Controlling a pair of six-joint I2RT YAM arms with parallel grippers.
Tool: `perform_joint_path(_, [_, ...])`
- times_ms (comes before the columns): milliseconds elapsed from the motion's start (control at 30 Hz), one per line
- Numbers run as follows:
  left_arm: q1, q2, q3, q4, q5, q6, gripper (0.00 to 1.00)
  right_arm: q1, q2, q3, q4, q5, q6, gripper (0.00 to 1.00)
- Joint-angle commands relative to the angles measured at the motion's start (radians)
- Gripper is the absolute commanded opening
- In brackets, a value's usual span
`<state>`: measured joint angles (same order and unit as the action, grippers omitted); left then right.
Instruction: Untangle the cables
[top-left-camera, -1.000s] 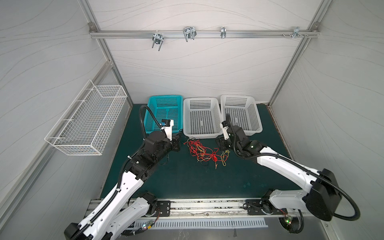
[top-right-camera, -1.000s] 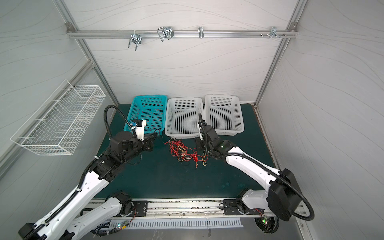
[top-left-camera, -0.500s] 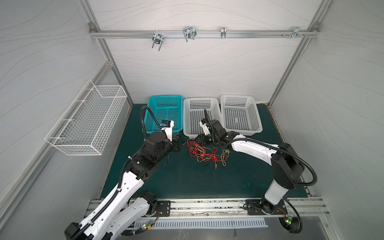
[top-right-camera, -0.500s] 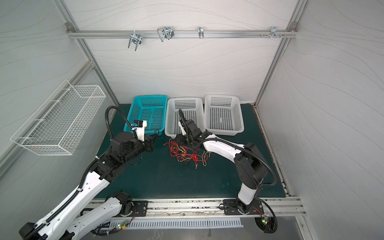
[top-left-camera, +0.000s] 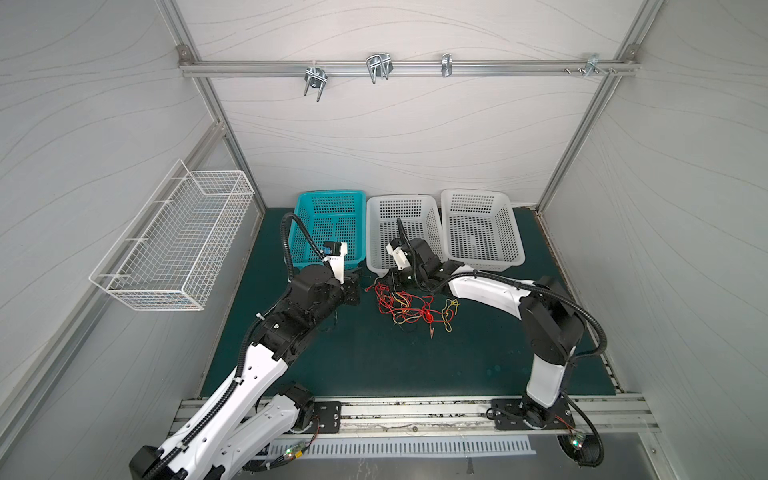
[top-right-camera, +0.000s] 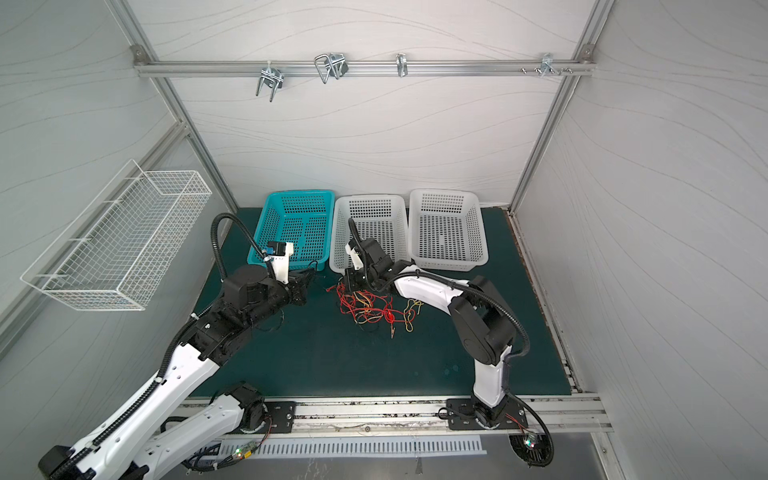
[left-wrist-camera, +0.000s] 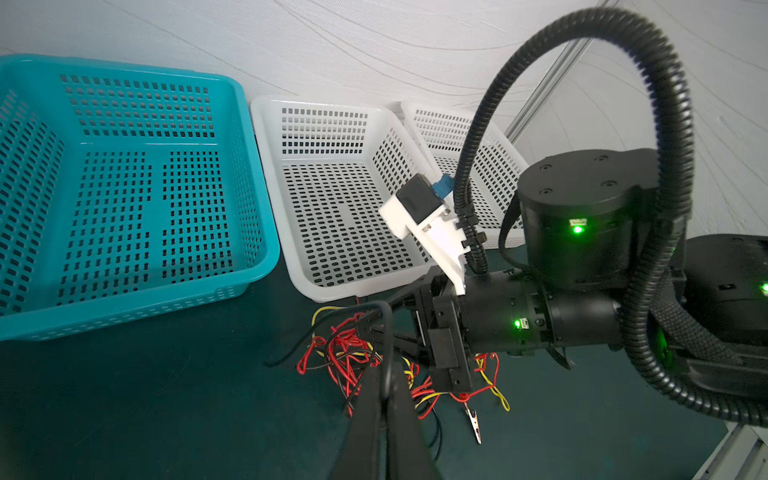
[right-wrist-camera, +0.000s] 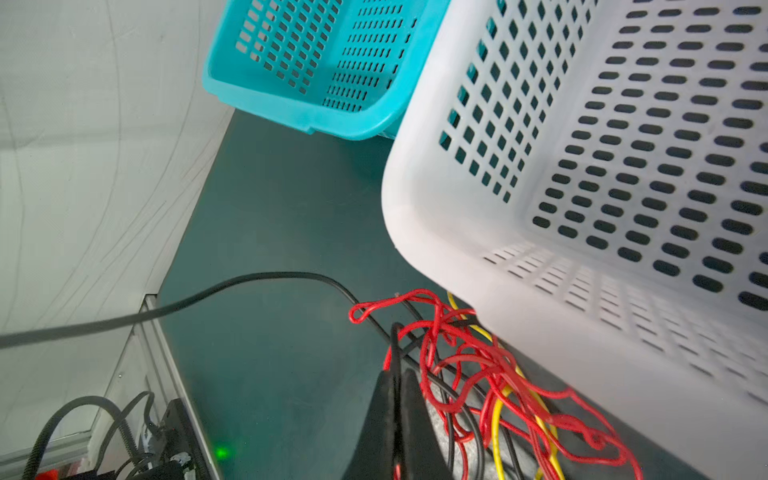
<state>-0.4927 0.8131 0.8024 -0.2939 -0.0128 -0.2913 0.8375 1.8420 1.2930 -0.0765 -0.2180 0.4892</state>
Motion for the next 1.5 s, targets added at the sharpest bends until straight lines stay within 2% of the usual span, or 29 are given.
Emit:
perform_joint_path(0, [0.001, -0.004, -0.001, 0.033, -0.024, -0.005, 0.00, 0.011, -0.062, -0.017, 0.024, -0.004, -0.064, 0.00])
perform_joint_path(167, [0.000, 0.027, 0.006, 0.009, -0.078, -0.002, 0.00, 0.012, -0.211, -0.066, 0.023, -0.025, -0.173, 0.00])
perform_joint_path(300, [0.001, 0.054, 0.005, -0.001, -0.114, -0.003, 0.31, 0.013, -0.338, -0.097, 0.021, -0.035, -0.238, 0.00])
perform_joint_path(400, [0.000, 0.069, -0.001, 0.007, -0.118, -0.001, 0.43, 0.013, -0.418, -0.113, 0.033, -0.050, -0.273, 0.00])
perform_joint_path(767, [0.001, 0.092, -0.012, 0.031, -0.105, 0.013, 0.63, 0.012, -0.536, -0.096, 0.127, -0.065, -0.313, 0.00])
perform_joint_path(933, [0.001, 0.072, -0.030, 0.074, -0.025, 0.031, 0.67, 0.012, -0.555, -0.056, 0.120, 0.044, -0.352, 0.00])
perform_joint_path(1100, [0.001, 0.063, -0.046, 0.116, 0.021, 0.042, 0.68, 0.012, -0.578, -0.016, 0.118, 0.089, -0.390, 0.00])
perform_joint_path(1467, [-0.008, 0.134, -0.048, 0.174, 0.040, 0.026, 0.67, 0.012, -0.635, 0.077, 0.146, 0.011, -0.417, 0.00])
